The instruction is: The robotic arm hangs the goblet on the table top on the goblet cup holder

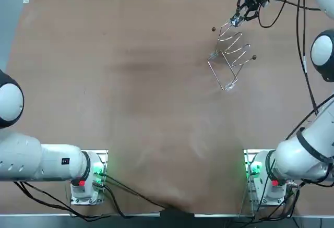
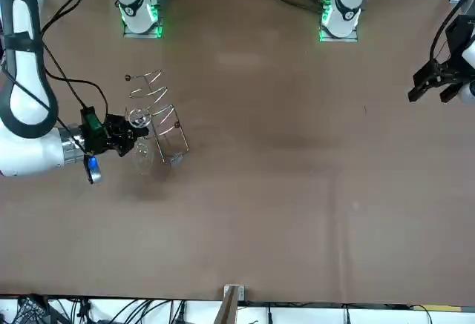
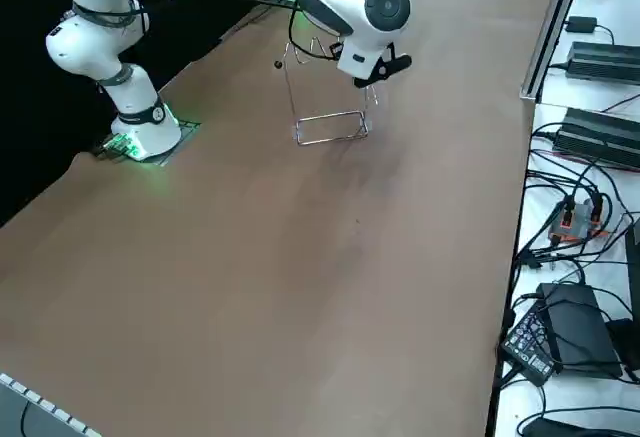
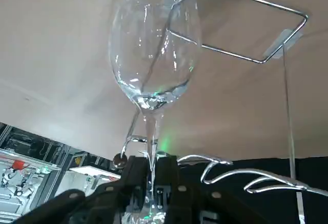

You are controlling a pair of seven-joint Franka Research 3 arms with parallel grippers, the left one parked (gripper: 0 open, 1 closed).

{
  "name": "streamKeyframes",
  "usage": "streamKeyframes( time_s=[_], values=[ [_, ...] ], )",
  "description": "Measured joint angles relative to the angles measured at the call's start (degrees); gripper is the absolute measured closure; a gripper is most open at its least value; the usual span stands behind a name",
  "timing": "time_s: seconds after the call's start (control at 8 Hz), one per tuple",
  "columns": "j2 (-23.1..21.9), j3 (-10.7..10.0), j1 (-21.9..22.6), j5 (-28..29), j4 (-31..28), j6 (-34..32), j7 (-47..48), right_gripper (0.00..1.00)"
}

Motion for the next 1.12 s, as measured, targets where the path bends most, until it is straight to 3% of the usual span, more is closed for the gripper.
streamKeyframes(
  time_s=[1.12],
  values=[
    [0.01,-0.12,0.06,-1.35,-1.65,-0.76,0.00,0.89]
  ],
)
